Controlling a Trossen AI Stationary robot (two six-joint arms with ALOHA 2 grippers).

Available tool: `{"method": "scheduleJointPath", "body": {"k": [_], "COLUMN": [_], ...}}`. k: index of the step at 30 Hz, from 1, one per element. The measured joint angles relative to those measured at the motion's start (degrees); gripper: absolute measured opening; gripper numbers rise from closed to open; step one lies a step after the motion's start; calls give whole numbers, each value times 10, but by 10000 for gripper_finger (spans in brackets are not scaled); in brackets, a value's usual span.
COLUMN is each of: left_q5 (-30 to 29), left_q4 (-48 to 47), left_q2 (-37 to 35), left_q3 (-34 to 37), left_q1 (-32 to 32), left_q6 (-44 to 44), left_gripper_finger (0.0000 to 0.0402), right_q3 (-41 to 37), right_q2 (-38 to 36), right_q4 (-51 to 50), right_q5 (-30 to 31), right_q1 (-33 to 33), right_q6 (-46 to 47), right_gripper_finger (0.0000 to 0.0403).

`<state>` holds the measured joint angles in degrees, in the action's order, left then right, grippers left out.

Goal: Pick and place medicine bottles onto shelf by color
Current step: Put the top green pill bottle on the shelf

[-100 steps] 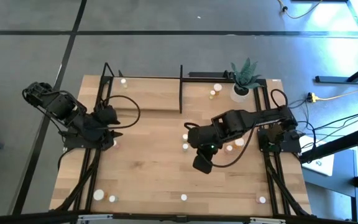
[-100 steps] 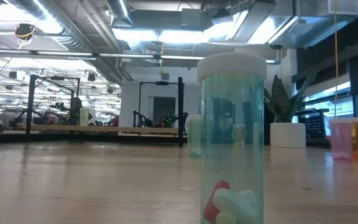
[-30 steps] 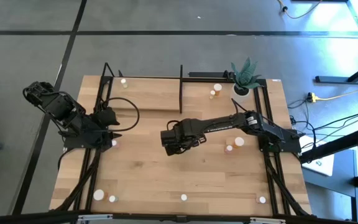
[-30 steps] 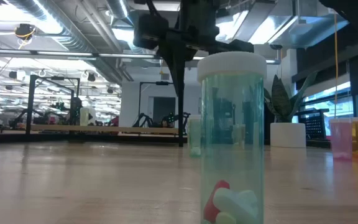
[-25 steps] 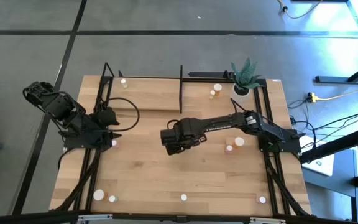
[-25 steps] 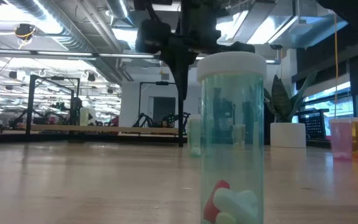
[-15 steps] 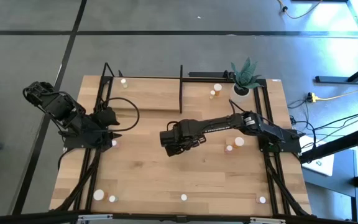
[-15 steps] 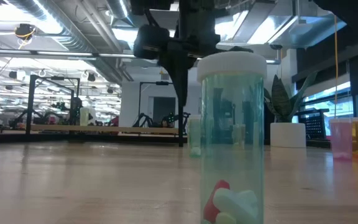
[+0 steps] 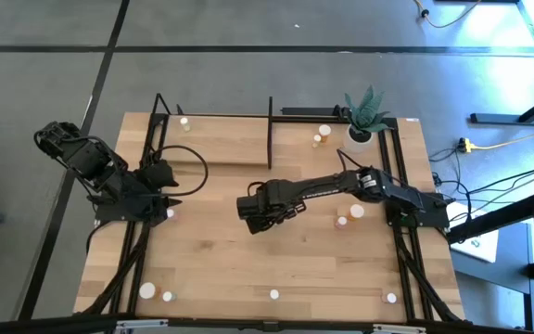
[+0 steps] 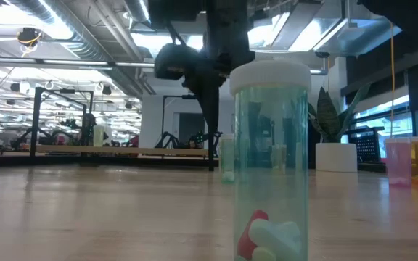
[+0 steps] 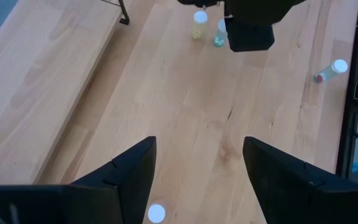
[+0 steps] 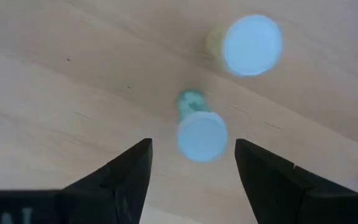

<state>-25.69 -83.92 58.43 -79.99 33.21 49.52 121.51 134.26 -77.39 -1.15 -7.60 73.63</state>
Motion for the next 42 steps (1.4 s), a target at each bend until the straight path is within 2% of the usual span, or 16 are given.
{"method": "scheduleJointPath", "body": {"k": [8,13,42], "left_q5": [0,0,4], "left_q4": [0,0,0], "left_q2": [0,0,0], "left_q3": [0,0,0], "left_q1": [0,0,0], "left_q6": [0,0,-8], "left_gripper_finger": [234,234,234], "right_q3": [0,0,0], "right_q2": [17,16,20], "right_q4": [0,1,2], "right_q5": [1,37,10], "right_q1": [0,3,7], "right_q6": [-5,-9,-8], "right_gripper_finger": [232,232,230]}}
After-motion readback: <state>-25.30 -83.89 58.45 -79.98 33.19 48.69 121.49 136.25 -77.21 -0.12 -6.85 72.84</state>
